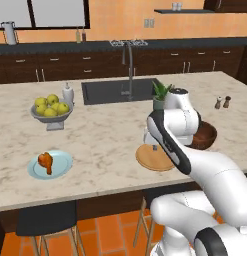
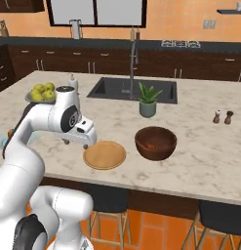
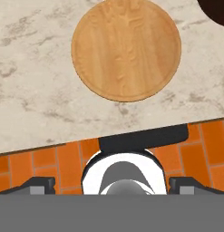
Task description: Pick the chicken drumstick and bell pepper from their plates and place them in the bowl. Then put the bowl in the fridge.
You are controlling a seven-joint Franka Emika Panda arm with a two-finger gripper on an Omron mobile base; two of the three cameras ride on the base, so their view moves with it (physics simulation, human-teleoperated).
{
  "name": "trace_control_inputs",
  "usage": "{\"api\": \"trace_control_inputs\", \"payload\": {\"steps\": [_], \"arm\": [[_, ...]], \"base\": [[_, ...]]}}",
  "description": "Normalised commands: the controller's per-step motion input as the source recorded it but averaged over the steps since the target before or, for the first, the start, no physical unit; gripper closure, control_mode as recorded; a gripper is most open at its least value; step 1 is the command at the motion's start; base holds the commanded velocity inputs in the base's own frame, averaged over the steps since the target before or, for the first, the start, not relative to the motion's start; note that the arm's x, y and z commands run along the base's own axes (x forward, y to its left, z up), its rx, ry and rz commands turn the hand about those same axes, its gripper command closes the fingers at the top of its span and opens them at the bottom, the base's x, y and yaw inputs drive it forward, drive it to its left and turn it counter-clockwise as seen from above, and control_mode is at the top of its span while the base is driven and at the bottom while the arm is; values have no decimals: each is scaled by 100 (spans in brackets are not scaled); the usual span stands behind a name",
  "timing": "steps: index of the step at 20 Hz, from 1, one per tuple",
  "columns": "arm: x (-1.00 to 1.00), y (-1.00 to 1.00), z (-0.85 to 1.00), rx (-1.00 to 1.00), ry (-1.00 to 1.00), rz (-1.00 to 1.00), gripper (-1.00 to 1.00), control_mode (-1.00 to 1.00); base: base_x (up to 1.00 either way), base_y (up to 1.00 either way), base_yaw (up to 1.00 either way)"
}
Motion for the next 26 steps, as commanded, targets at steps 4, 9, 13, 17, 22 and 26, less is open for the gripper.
{"api": "trace_control_inputs", "payload": {"steps": [4,9,13,17,22,26], "arm": [[0,0,0,0,0,0,-100,100],[0,0,0,0,0,0,-100,100],[0,0,0,0,0,0,-100,100],[0,0,0,0,0,0,-100,100],[4,6,0,-1,0,0,-100,-100],[10,86,0,-6,1,0,-100,-100]], "base": [[6,33,-1],[31,7,-2],[43,24,-6],[44,22,-5],[29,20,-3],[0,0,0]]}}
